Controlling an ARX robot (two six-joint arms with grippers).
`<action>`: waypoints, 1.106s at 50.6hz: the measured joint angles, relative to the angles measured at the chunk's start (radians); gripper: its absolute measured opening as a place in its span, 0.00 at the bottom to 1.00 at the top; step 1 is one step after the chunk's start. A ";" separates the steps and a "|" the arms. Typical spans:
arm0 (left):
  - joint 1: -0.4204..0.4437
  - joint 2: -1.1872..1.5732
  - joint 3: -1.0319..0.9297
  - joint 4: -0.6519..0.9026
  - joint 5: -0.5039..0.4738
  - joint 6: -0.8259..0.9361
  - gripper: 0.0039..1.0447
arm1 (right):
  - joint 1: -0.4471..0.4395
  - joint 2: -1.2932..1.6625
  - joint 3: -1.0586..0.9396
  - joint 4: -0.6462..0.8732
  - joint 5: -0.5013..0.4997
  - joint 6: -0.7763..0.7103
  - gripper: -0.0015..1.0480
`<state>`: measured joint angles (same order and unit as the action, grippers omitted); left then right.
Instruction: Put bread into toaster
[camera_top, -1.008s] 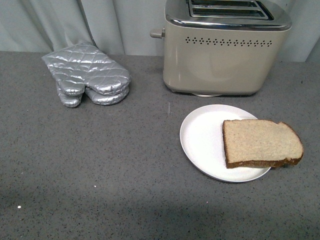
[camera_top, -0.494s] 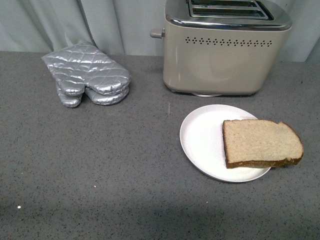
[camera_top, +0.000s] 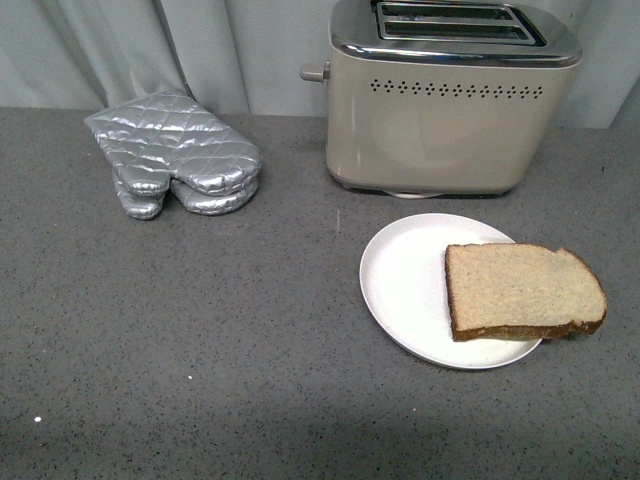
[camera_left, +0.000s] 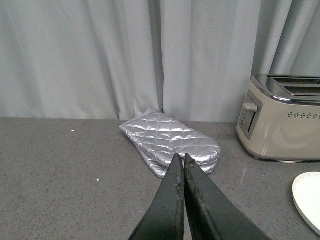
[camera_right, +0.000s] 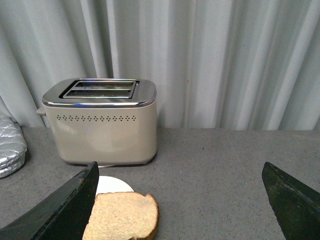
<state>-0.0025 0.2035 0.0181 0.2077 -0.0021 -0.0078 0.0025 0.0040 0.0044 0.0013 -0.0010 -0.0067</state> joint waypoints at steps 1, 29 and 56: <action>0.000 -0.005 0.000 -0.005 0.000 0.000 0.03 | 0.000 0.000 0.000 0.000 0.000 0.000 0.91; 0.000 -0.198 0.000 -0.206 0.002 0.000 0.21 | 0.000 0.000 0.000 0.000 0.000 0.000 0.91; 0.000 -0.200 0.000 -0.206 0.002 0.002 0.93 | -0.175 1.184 0.275 0.372 -0.218 -0.096 0.91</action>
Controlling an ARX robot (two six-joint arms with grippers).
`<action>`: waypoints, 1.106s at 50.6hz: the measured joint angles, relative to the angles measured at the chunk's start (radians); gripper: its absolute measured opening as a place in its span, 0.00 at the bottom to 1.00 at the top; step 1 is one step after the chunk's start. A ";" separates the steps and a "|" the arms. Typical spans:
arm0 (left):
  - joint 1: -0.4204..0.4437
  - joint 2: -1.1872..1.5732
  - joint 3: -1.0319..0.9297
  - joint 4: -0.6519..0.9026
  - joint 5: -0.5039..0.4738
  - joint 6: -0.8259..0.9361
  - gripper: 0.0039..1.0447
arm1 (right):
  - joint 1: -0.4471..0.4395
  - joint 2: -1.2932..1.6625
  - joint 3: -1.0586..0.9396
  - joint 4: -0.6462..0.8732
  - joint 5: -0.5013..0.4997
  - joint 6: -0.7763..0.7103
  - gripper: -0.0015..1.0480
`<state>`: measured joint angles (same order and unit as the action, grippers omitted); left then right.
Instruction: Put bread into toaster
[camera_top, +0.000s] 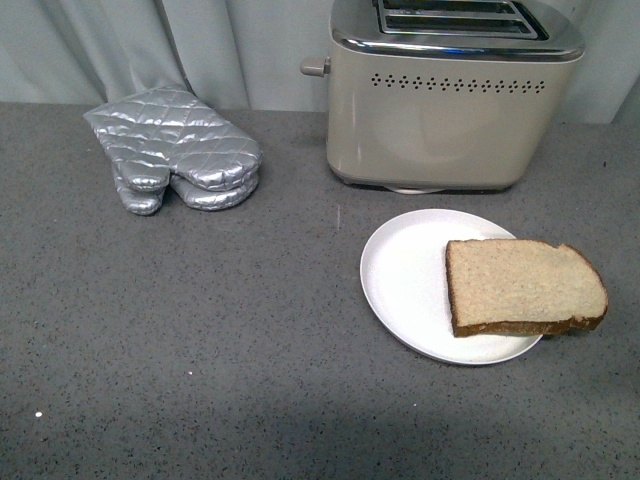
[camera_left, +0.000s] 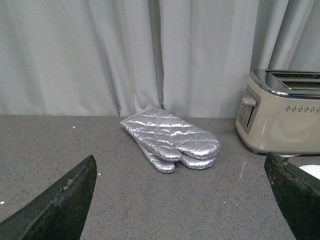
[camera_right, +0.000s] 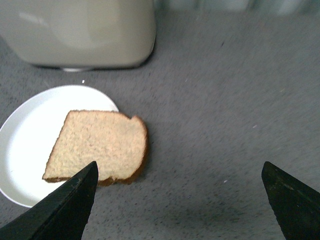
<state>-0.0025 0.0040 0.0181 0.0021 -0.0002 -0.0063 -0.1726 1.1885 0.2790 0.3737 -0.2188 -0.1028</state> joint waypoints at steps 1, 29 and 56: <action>0.000 0.000 0.000 0.000 0.000 0.000 0.94 | -0.006 0.074 0.033 -0.008 -0.021 0.009 0.91; 0.000 0.000 0.000 0.000 0.000 0.000 0.94 | 0.010 0.714 0.451 -0.235 -0.236 0.121 0.91; 0.000 0.000 0.000 0.000 0.000 0.000 0.94 | 0.086 0.865 0.541 -0.225 -0.243 0.308 0.26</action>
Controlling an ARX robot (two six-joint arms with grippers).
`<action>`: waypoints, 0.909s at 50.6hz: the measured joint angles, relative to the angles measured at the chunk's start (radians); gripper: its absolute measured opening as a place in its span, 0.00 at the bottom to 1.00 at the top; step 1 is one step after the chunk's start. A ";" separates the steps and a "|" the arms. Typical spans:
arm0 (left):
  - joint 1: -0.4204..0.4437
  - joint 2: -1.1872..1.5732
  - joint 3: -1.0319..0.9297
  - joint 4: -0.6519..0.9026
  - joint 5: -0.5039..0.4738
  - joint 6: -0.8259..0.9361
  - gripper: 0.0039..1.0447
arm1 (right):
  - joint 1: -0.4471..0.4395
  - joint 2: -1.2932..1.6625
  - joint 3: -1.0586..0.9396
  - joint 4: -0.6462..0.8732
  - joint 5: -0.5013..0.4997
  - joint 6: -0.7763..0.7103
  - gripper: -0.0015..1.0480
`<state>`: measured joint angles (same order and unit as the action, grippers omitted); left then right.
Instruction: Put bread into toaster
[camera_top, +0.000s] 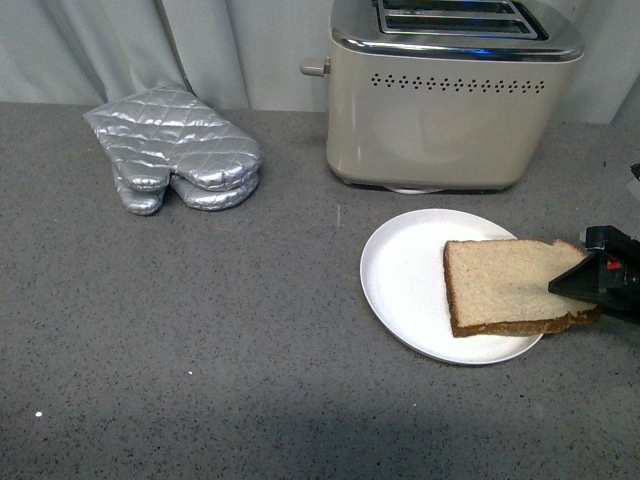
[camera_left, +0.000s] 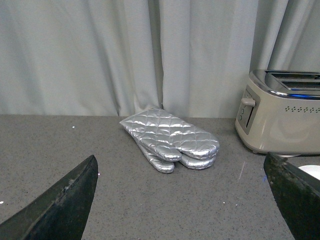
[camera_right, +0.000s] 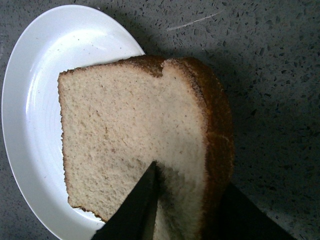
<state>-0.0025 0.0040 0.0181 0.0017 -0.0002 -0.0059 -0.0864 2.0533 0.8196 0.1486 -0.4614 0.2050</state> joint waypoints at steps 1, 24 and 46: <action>0.000 0.000 0.000 0.000 0.000 0.000 0.94 | 0.000 -0.004 0.000 -0.005 0.000 0.003 0.23; 0.000 0.000 0.000 0.000 0.000 0.000 0.94 | 0.029 -0.362 -0.059 -0.084 -0.003 0.361 0.02; 0.000 0.000 0.000 0.000 0.000 0.000 0.94 | 0.274 -0.657 0.115 -0.137 0.484 0.914 0.02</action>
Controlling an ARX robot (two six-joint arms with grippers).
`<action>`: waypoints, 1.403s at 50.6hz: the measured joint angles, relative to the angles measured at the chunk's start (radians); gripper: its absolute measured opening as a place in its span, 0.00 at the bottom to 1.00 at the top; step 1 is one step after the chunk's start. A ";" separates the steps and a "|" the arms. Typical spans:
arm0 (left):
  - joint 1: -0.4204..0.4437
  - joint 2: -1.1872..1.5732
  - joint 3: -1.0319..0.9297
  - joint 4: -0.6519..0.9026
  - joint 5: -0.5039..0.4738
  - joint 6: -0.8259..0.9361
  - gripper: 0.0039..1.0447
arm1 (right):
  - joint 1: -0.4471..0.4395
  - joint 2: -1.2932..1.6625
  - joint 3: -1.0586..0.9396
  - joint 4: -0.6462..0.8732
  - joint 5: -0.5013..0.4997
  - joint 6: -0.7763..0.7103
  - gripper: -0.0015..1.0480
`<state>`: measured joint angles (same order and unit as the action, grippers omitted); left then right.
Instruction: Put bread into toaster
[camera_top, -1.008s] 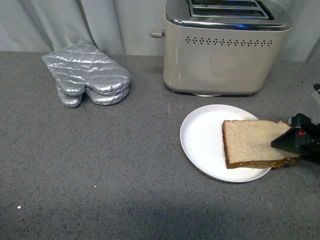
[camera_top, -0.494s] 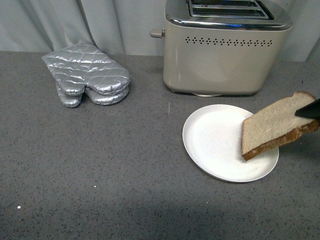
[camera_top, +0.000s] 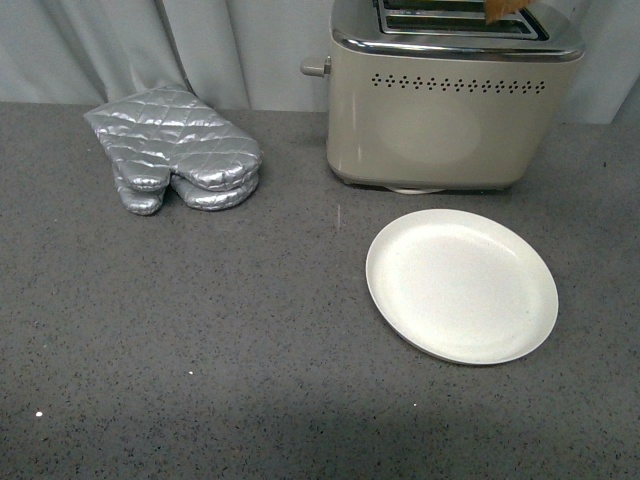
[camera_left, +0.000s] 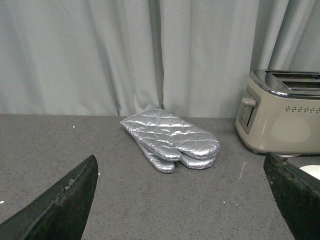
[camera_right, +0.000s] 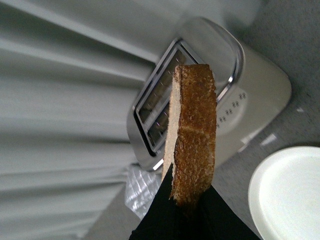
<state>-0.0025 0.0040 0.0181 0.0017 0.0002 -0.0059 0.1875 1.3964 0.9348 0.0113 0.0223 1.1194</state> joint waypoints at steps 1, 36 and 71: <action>0.000 0.000 0.000 0.000 0.000 0.000 0.94 | 0.012 0.008 0.018 0.000 0.031 0.015 0.02; 0.000 0.000 0.000 0.000 0.000 0.000 0.94 | 0.182 0.398 0.459 -0.206 0.405 0.284 0.02; 0.000 0.000 0.000 0.000 0.000 0.000 0.94 | 0.172 0.613 0.715 -0.396 0.397 0.255 0.09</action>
<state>-0.0025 0.0040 0.0181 0.0017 -0.0002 -0.0059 0.3599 2.0098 1.6497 -0.3843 0.4198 1.3746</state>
